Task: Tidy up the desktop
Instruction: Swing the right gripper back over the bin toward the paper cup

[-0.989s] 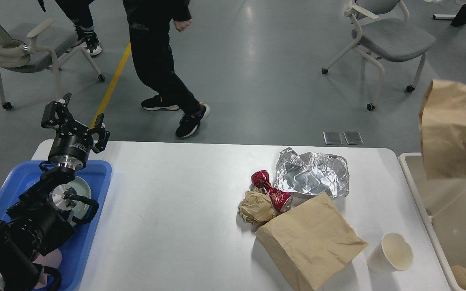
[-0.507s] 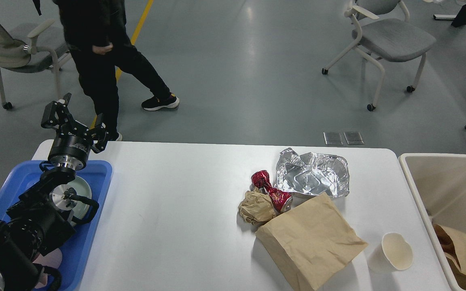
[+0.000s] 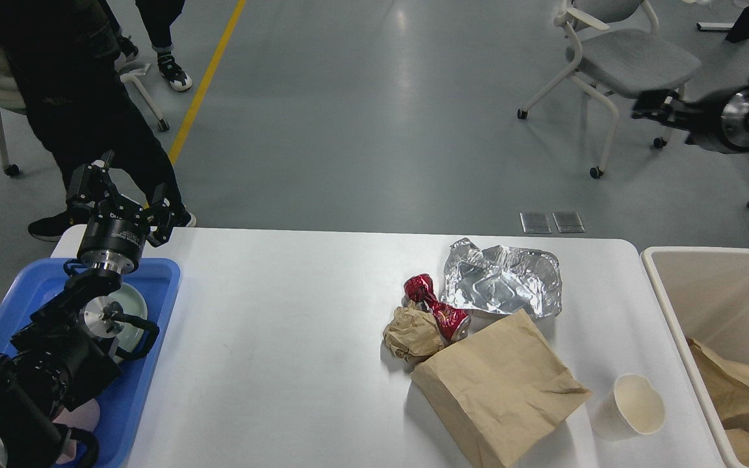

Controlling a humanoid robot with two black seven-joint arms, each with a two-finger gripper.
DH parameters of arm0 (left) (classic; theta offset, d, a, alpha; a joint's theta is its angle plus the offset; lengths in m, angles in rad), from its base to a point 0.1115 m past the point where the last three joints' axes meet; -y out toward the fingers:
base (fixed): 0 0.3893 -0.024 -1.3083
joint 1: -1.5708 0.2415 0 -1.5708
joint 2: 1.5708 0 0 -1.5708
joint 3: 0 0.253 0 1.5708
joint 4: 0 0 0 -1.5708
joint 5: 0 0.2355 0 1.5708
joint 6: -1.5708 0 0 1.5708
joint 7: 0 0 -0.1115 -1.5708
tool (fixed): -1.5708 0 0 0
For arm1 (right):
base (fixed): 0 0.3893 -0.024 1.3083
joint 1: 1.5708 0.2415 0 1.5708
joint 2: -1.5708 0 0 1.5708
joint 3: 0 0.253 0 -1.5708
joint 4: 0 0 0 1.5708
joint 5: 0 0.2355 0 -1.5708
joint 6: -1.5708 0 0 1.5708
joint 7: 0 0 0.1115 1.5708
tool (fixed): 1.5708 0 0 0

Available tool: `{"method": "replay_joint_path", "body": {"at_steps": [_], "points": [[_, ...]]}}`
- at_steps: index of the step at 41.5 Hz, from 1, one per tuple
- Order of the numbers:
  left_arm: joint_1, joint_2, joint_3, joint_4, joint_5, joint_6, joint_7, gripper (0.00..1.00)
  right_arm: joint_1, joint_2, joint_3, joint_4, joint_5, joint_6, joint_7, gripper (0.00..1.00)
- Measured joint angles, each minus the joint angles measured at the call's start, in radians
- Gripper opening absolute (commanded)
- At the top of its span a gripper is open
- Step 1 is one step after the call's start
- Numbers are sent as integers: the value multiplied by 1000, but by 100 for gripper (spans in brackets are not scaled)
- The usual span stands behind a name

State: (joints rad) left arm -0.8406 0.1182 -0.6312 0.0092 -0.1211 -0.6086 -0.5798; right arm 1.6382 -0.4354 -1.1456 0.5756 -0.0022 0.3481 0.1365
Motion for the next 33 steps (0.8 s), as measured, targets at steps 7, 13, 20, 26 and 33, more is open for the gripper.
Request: {"method": "replay_joint_path", "body": {"at_steps": [7, 13, 20, 26, 33], "points": [[0, 0, 0, 0, 0, 0, 0, 97, 230, 187, -97, 124, 3, 206, 0, 100], [0, 0, 0, 0, 0, 1, 0, 97, 445, 275, -106, 284, 4, 406, 1, 100], [0, 0, 0, 0, 0, 1, 0, 97, 605, 291, -106, 393, 1, 558, 3, 100], [0, 0, 0, 0, 0, 1, 0, 97, 608, 280, -109, 404, -1, 587, 2, 100], [0, 0, 0, 0, 0, 1, 0, 97, 495, 205, -136, 405, -7, 590, -1, 100]]}}
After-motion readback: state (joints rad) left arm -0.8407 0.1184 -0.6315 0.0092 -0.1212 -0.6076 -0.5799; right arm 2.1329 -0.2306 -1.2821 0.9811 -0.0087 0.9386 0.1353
